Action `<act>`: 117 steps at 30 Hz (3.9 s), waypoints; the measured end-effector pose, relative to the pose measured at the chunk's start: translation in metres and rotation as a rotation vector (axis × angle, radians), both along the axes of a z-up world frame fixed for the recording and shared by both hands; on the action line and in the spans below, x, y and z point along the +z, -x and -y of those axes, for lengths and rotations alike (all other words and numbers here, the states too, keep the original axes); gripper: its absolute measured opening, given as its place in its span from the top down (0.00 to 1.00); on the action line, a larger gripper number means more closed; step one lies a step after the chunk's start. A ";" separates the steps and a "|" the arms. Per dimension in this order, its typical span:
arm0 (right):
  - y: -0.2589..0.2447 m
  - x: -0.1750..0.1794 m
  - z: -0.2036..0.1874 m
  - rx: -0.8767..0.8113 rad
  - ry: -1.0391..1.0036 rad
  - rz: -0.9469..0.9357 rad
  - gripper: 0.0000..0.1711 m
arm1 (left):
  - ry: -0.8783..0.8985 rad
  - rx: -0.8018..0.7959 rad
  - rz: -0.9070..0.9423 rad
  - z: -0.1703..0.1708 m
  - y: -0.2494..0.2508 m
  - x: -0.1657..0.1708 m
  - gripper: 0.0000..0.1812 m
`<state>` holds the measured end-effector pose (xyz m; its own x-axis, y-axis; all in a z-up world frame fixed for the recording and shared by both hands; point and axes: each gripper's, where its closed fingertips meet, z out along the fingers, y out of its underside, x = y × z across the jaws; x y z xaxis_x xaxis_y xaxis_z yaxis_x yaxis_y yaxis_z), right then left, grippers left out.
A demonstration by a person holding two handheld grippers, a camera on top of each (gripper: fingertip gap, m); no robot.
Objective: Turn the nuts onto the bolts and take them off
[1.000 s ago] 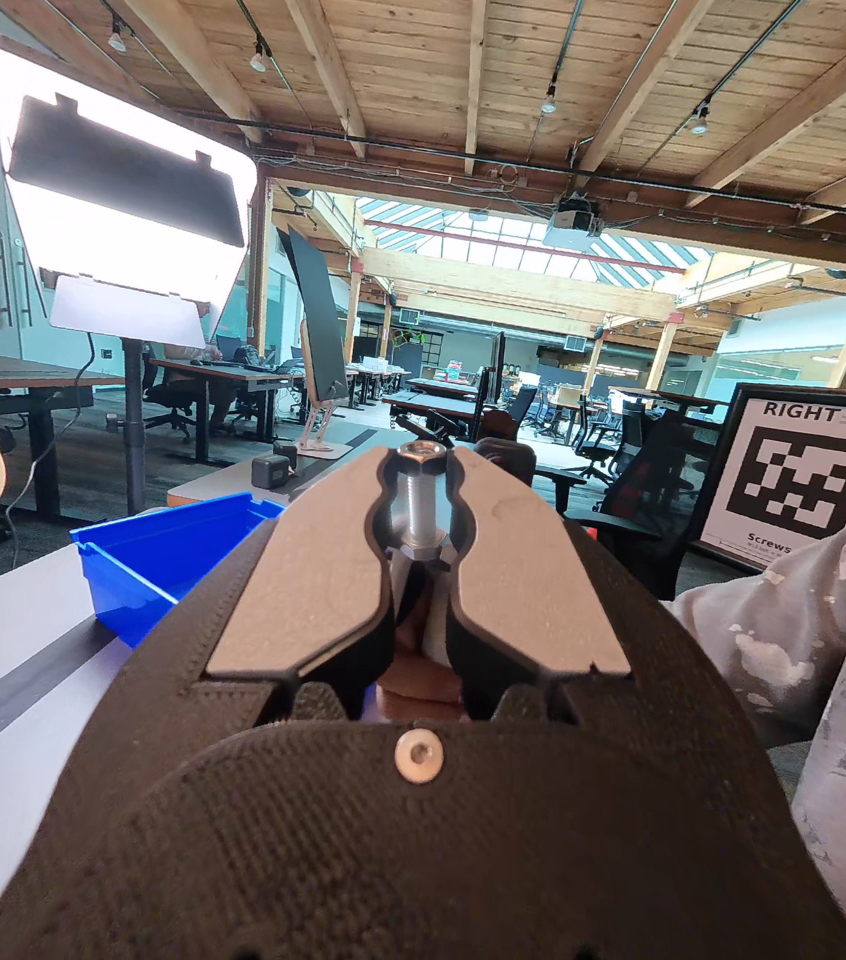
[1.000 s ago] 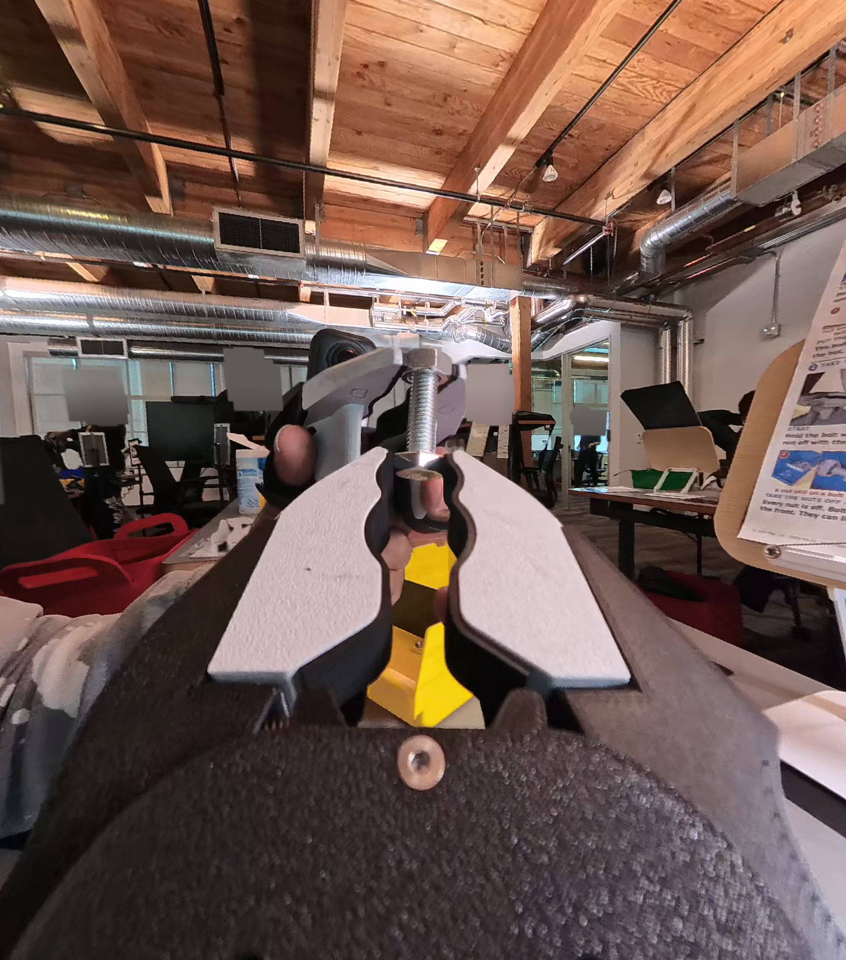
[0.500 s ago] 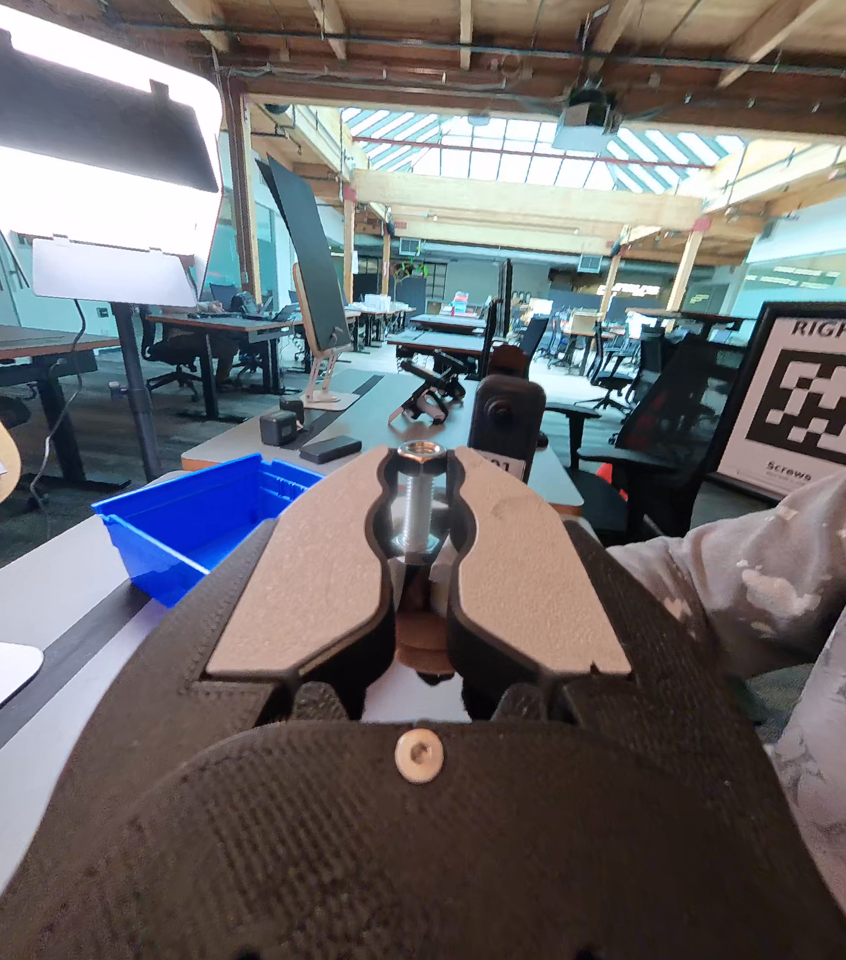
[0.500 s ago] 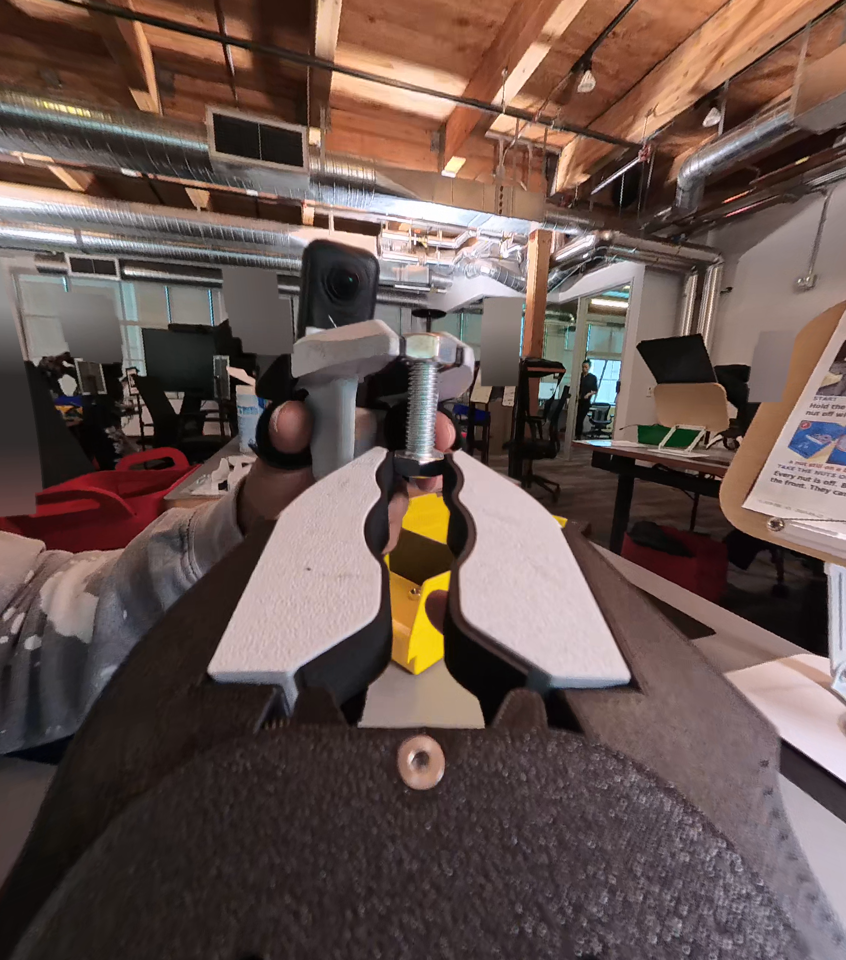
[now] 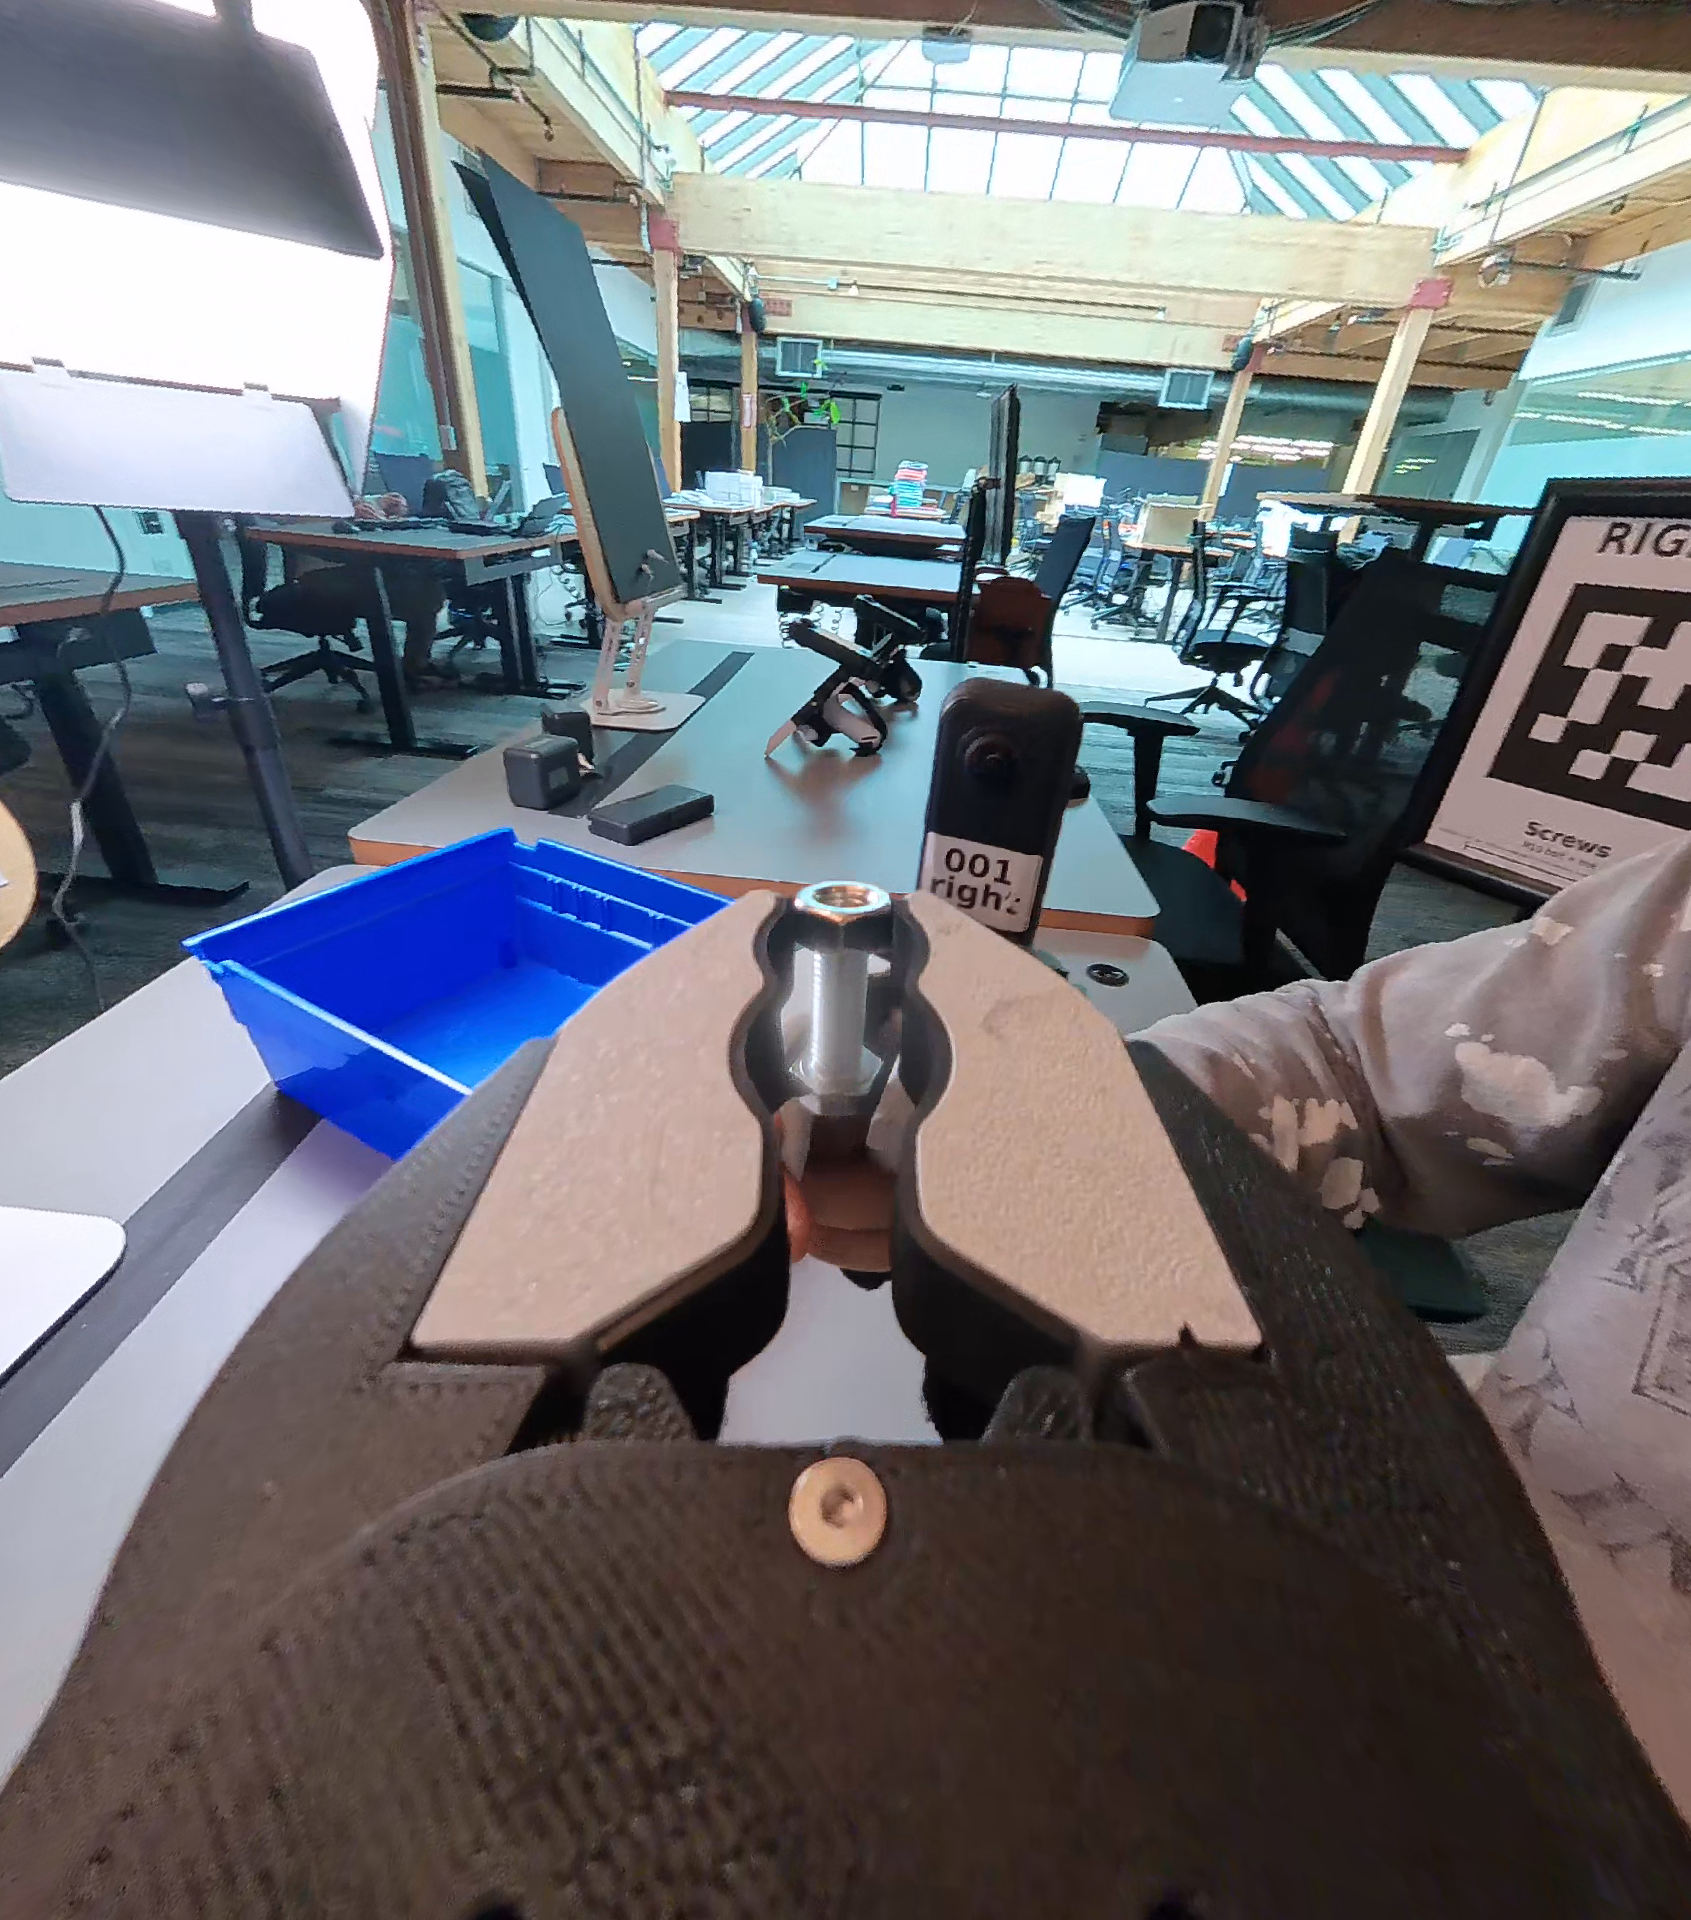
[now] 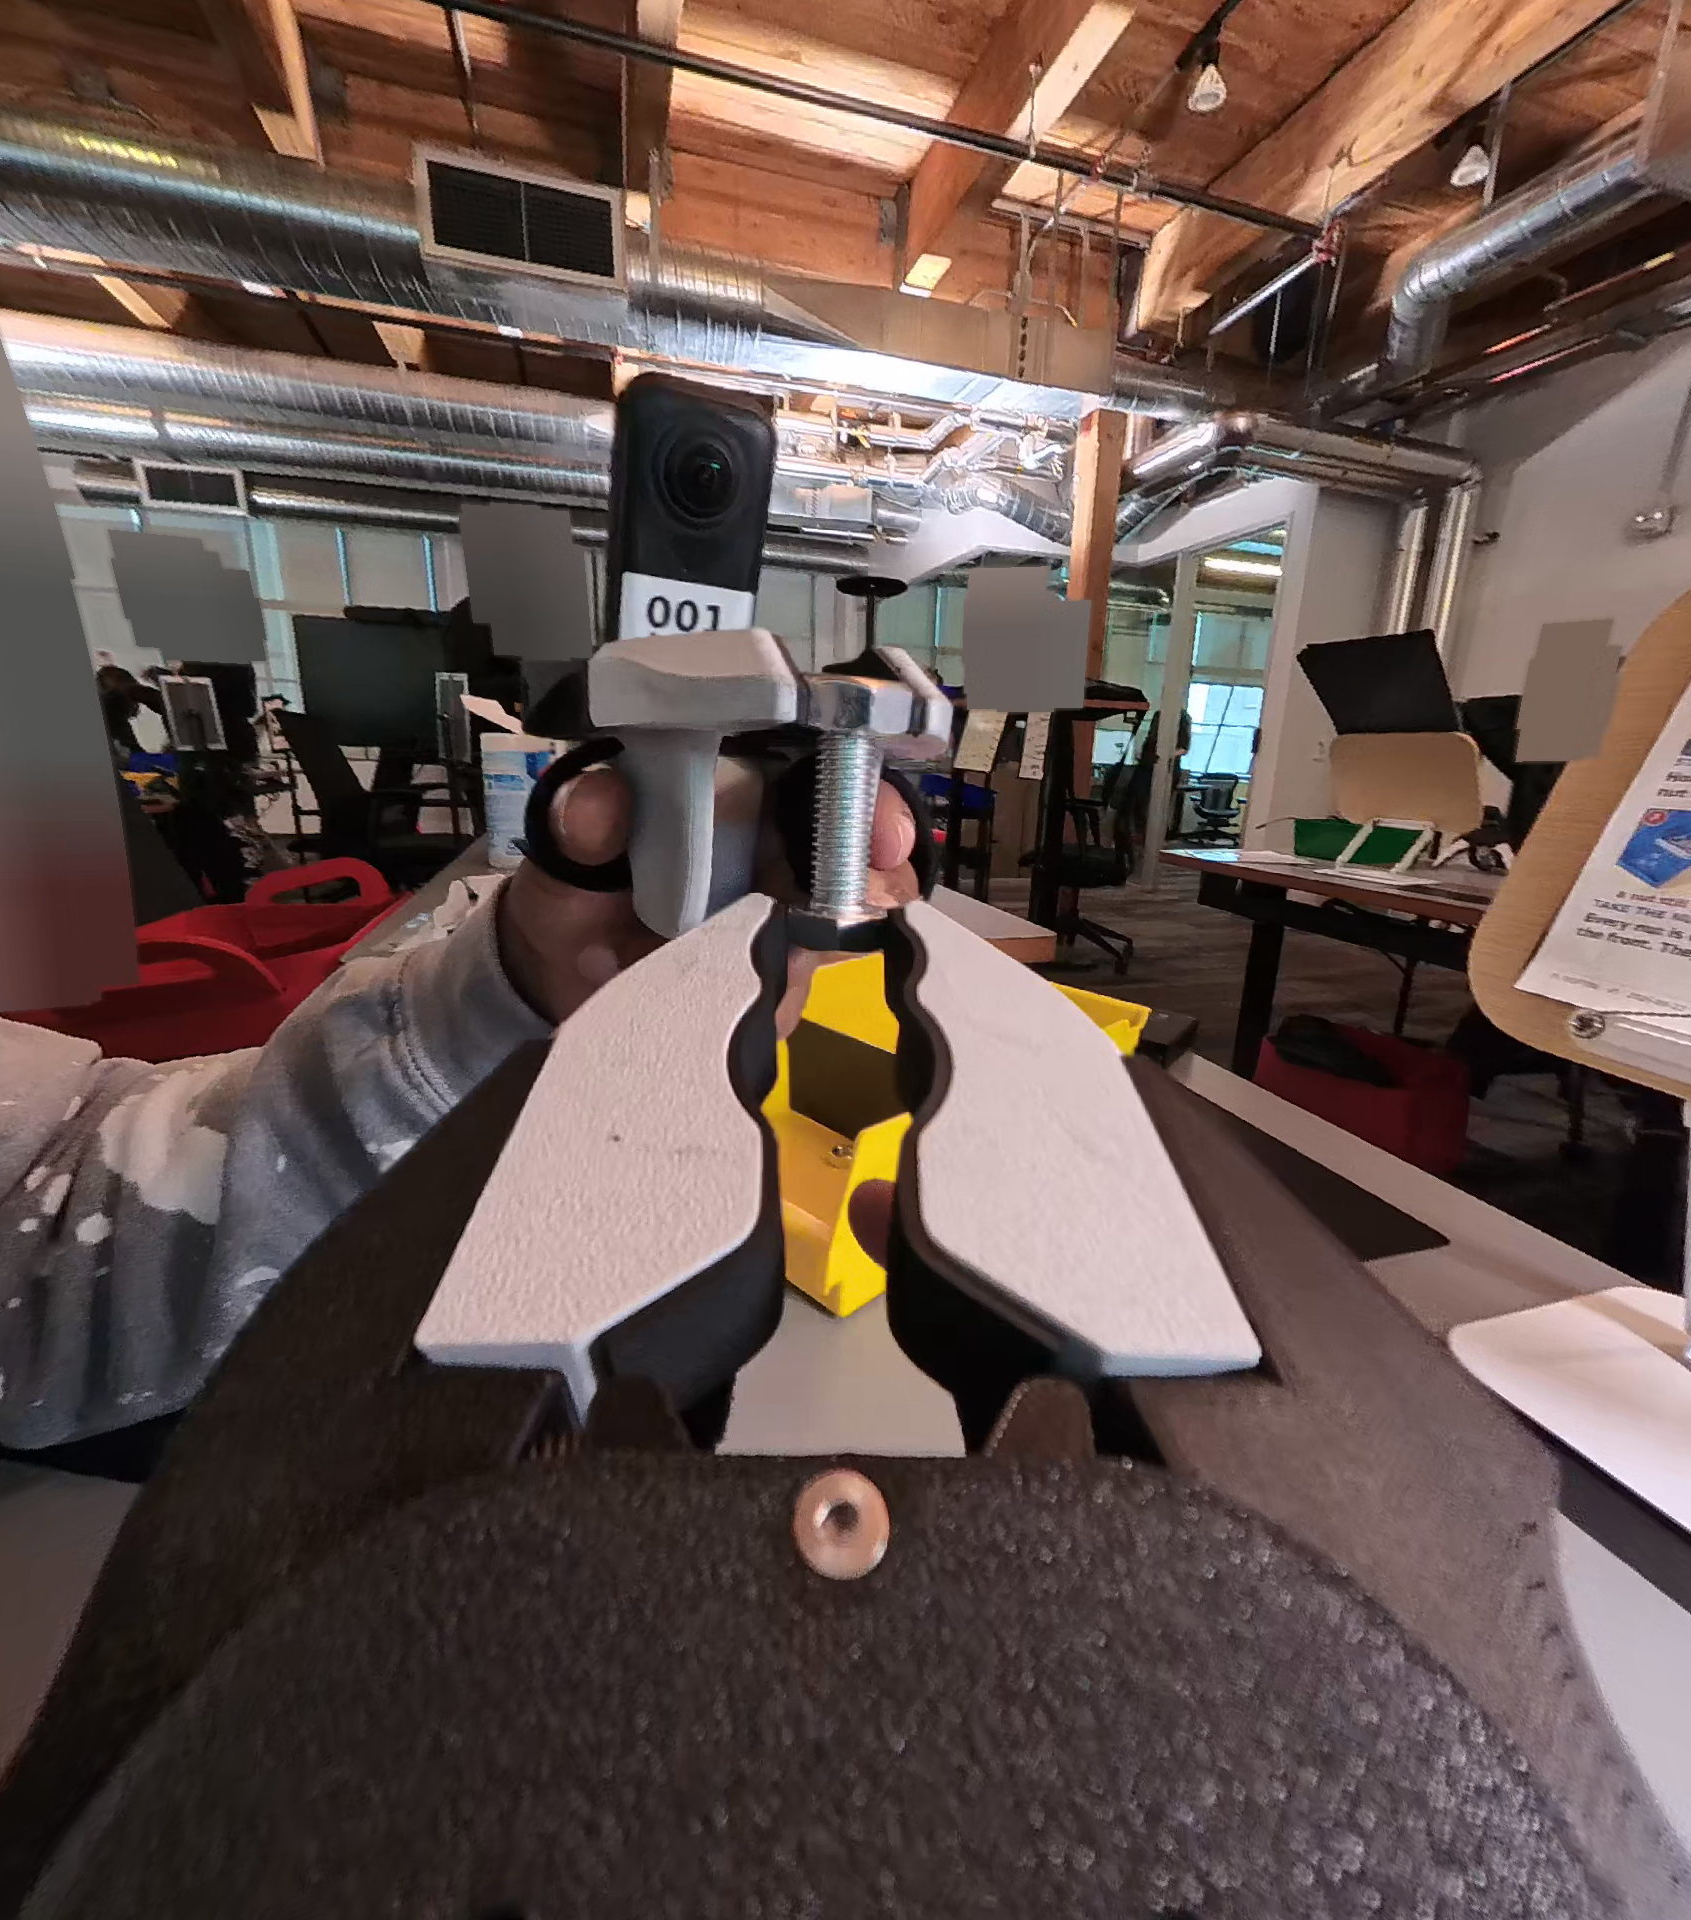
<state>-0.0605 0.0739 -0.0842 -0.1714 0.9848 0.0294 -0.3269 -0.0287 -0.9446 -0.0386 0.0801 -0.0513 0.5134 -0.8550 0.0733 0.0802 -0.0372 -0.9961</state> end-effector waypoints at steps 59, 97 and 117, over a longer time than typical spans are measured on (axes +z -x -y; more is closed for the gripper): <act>-0.019 0.013 0.041 0.498 0.193 -0.104 0.90 | -0.134 -0.322 0.187 0.035 -0.014 0.009 0.90; 0.006 -0.012 -0.015 -0.104 -0.022 0.054 0.90 | -0.069 0.151 -0.113 -0.015 0.008 -0.010 0.90; -0.006 0.000 0.027 0.262 0.049 -0.039 0.90 | -0.067 -0.170 -0.027 0.023 -0.001 -0.002 0.88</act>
